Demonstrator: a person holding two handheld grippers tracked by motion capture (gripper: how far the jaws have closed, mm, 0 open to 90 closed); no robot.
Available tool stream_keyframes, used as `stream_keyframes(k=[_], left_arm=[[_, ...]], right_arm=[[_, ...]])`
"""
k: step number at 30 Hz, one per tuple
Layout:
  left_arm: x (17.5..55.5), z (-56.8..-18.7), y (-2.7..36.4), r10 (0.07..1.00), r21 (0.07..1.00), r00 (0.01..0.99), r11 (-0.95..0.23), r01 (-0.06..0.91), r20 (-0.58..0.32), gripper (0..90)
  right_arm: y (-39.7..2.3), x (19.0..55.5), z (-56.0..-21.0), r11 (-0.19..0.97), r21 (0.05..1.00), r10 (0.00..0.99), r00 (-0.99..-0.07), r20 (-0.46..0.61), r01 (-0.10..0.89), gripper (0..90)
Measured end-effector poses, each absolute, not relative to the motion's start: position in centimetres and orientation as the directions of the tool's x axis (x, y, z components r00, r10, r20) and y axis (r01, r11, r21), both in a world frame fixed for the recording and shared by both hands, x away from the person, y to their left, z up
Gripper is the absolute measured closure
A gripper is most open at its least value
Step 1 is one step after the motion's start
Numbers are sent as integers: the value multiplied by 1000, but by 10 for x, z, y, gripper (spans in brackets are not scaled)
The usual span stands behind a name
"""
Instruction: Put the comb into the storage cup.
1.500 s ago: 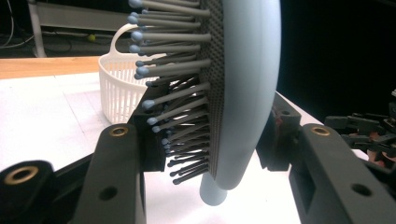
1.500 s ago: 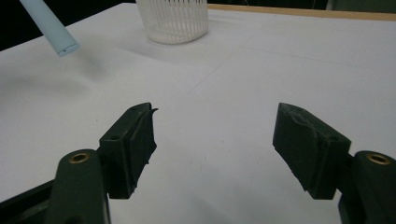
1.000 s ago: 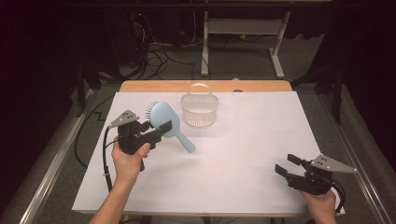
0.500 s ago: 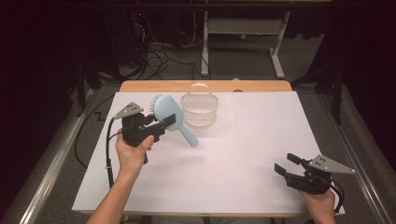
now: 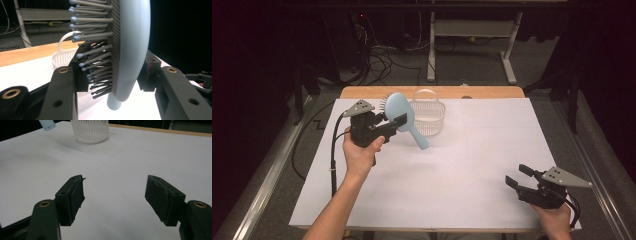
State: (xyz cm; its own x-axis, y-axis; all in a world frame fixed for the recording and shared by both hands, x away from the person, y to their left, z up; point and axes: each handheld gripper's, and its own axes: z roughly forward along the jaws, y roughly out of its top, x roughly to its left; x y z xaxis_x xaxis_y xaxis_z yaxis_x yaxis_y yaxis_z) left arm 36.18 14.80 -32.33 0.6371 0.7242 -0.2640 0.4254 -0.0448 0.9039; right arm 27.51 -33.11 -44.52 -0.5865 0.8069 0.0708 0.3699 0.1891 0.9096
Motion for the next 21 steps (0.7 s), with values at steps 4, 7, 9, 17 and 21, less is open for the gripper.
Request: stream_keyframes(k=[4,7,9,17,21], left_arm=[[367,-322,143,724,903,636,-42,428,-268,527],[371,-320,141,723,903,637,-43,428,-267,527],[373,-319,139,724,902,637,-48,430,-265,526],[381,-310,134,722,895,641,-67,441,-261,527],[383,-306,132,725,899,642,-71,431,-251,527]], right_arm=[[-333,275,-445,183,911,810,-582,73,369,321],[-333,275,-445,178,911,811,-580,79,372,321],[-333,275,-445,181,910,810,-582,77,372,321],[-334,276,-445,172,910,809,-582,89,378,318],[-334,276,-445,169,911,807,-584,92,376,318]])
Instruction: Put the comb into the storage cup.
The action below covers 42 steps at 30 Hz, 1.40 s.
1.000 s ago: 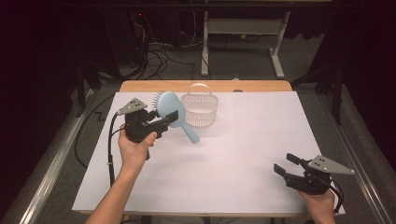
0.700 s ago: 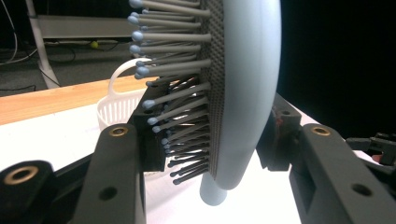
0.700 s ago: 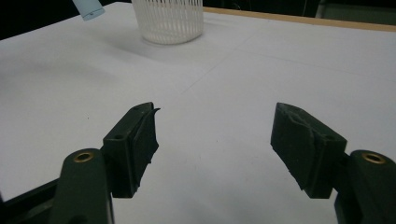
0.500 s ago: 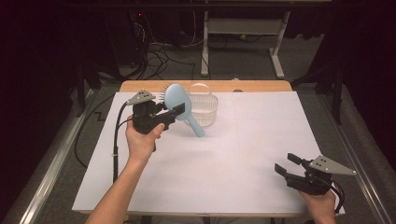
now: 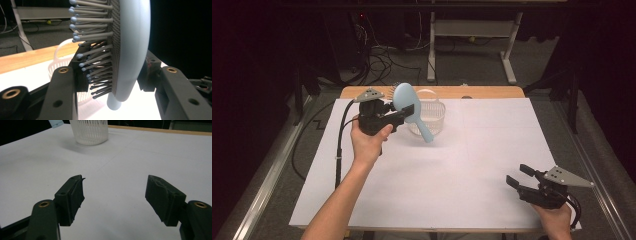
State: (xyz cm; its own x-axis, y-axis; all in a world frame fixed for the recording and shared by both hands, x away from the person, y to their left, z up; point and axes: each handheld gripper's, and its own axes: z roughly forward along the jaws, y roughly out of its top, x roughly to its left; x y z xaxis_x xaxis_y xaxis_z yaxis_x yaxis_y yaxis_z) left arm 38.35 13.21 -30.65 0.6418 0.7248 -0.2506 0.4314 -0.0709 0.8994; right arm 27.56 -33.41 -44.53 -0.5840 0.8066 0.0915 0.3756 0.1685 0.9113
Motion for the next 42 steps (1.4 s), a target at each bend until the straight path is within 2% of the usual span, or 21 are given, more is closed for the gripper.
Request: stream_keyframes(k=[21,26,34,42], left_arm=[[401,-297,132,749,903,609,-34,428,-261,527],[404,-293,127,755,903,615,-72,423,-227,527],[408,-289,124,757,904,613,-74,422,-225,527],[416,-285,124,757,904,601,-32,427,-257,527]], right_arm=[[-336,276,-446,150,911,809,-577,110,385,321],[-336,275,-445,153,910,809,-578,108,384,321],[-336,276,-446,157,909,807,-581,107,386,322],[-336,276,-446,157,909,806,-582,108,385,323]])
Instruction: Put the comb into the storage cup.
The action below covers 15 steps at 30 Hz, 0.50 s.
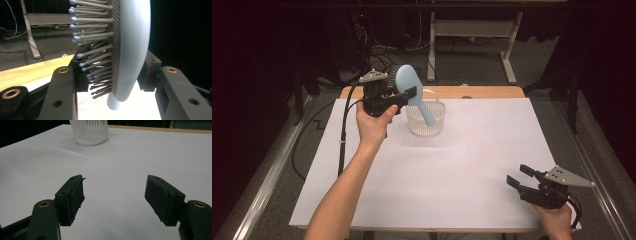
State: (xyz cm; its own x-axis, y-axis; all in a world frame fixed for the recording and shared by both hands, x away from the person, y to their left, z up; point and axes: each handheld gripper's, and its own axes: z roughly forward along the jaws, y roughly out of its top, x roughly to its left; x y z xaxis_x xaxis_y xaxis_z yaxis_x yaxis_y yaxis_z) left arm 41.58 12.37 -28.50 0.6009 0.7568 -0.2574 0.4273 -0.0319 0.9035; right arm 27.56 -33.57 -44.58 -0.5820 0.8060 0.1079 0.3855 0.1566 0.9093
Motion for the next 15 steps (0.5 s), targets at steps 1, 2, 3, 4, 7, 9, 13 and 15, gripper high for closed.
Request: stream_keyframes(k=[1,2,3,4,7,9,13,15], left_arm=[[417,-285,123,758,903,599,-33,429,-257,527],[417,-285,123,758,903,599,-33,429,-257,527],[418,-284,123,763,903,596,-38,428,-250,527],[418,-284,123,763,903,596,-38,428,-250,527],[421,-284,121,764,901,596,-46,431,-246,527],[422,-284,121,764,901,596,-45,432,-248,527],[425,-283,120,767,900,592,-44,433,-248,527],[427,-282,120,768,901,590,-42,432,-247,527]], right_arm=[[-336,276,-446,157,909,806,-582,107,386,323],[-336,276,-446,157,909,806,-582,107,386,323],[-336,276,-446,155,908,806,-581,111,388,323],[-336,276,-446,155,908,806,-581,111,388,323],[-336,276,-446,154,909,806,-581,112,388,323],[-336,276,-447,153,910,806,-582,111,385,323],[-335,276,-447,152,912,807,-581,108,381,323],[-336,276,-447,154,911,806,-582,107,382,323]])
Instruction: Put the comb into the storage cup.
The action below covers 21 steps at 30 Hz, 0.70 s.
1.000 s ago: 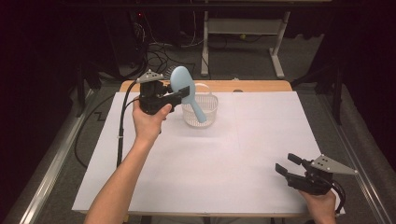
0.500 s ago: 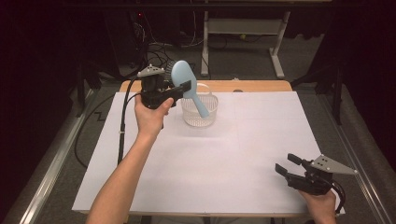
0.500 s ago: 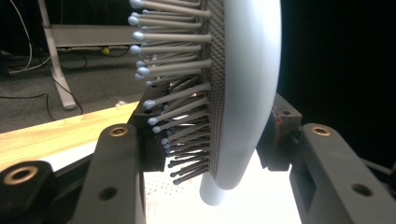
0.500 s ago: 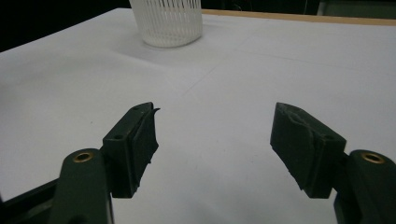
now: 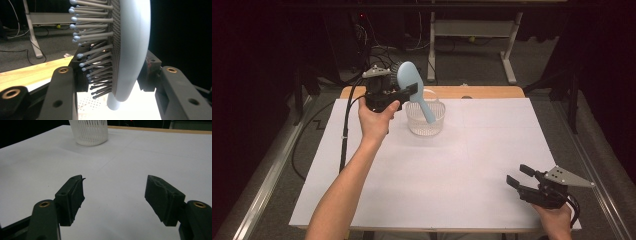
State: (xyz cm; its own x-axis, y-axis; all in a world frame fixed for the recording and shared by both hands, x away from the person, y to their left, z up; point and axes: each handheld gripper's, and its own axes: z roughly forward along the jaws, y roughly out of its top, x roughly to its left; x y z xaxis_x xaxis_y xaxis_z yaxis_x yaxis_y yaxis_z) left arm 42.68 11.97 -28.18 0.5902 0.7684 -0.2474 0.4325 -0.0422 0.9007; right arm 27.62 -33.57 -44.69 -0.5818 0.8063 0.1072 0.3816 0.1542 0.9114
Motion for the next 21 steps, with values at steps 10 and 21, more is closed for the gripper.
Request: stream_keyframes(k=[10,21], left_arm=[[436,-277,114,780,901,574,-30,432,-249,526],[451,-286,112,812,891,528,-22,454,-249,524]], right_arm=[[-337,276,-447,150,913,806,-582,110,380,322],[-338,276,-447,150,913,805,-584,110,379,321]])
